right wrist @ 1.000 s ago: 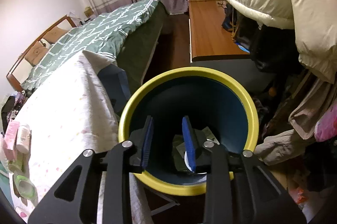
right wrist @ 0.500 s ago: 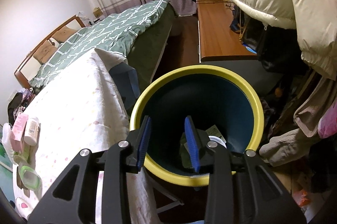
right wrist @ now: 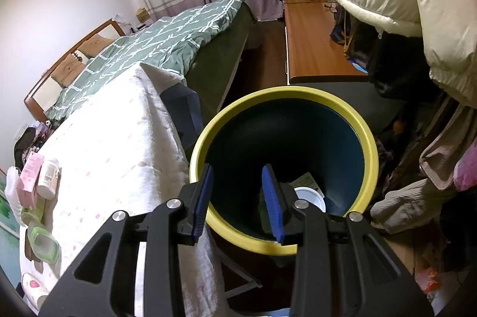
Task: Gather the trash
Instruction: 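Grasp the white paper cup with the left gripper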
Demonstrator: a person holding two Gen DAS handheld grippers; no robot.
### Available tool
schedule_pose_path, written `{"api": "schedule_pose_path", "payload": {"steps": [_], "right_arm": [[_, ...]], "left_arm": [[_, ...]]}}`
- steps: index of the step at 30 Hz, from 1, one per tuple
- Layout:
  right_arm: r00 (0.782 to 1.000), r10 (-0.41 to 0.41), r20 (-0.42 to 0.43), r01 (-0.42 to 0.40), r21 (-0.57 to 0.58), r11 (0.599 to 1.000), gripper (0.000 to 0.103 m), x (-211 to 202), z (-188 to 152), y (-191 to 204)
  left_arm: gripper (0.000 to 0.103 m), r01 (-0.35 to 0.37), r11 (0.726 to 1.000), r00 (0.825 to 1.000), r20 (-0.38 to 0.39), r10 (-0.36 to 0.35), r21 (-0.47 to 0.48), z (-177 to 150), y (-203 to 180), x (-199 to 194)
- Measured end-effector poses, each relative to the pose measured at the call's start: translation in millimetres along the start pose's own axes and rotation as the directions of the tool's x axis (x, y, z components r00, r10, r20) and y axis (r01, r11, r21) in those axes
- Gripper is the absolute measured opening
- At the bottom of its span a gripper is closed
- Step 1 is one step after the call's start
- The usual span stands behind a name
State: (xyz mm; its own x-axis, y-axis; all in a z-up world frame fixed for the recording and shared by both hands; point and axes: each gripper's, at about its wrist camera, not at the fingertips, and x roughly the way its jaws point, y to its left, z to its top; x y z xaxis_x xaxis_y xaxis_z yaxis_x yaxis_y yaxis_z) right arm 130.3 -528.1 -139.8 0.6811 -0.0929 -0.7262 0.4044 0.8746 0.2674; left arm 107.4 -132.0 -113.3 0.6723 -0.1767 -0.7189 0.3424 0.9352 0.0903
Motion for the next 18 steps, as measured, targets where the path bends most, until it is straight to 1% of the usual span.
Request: {"api": "schedule_pose_path", "payload": {"steps": [4, 5, 6, 7, 12, 18], "right_arm": [[1.0, 0.003, -0.003, -0.003, -0.002, 1.0, 0.033, 0, -3, 0], [1.0, 0.004, -0.004, -0.004, -0.001, 1.0, 0.033, 0, -3, 0], [1.0, 0.004, -0.003, -0.004, -0.001, 1.0, 0.033, 0, -4, 0], [1.0, 0.003, -0.003, -0.003, -0.001, 1.0, 0.033, 0, -4, 0], [1.0, 0.005, 0.009, -0.005, -0.004, 1.0, 0.033, -7, -8, -2], [0.999, -0.005, 0.044, 0.006, -0.025, 1.0, 0.033, -27, -16, -4]], "left_arm": [[0.098, -0.006, 1.0, 1.0, -0.023, 0.006, -0.007, -2, 1, 9], [0.096, -0.002, 1.0, 1.0, -0.029, 0.002, -0.017, -2, 2, 10], [0.088, 0.002, 1.0, 1.0, -0.03, -0.003, -0.025, -3, 4, 11], [0.085, 0.01, 0.999, 0.999, -0.036, -0.011, -0.036, -4, 5, 12], [0.085, 0.03, 0.999, 0.999, -0.029, -0.031, -0.039, -5, 5, 8], [0.085, 0.062, 0.998, 0.998, 0.019, -0.062, 0.006, 9, -8, -7]]}}
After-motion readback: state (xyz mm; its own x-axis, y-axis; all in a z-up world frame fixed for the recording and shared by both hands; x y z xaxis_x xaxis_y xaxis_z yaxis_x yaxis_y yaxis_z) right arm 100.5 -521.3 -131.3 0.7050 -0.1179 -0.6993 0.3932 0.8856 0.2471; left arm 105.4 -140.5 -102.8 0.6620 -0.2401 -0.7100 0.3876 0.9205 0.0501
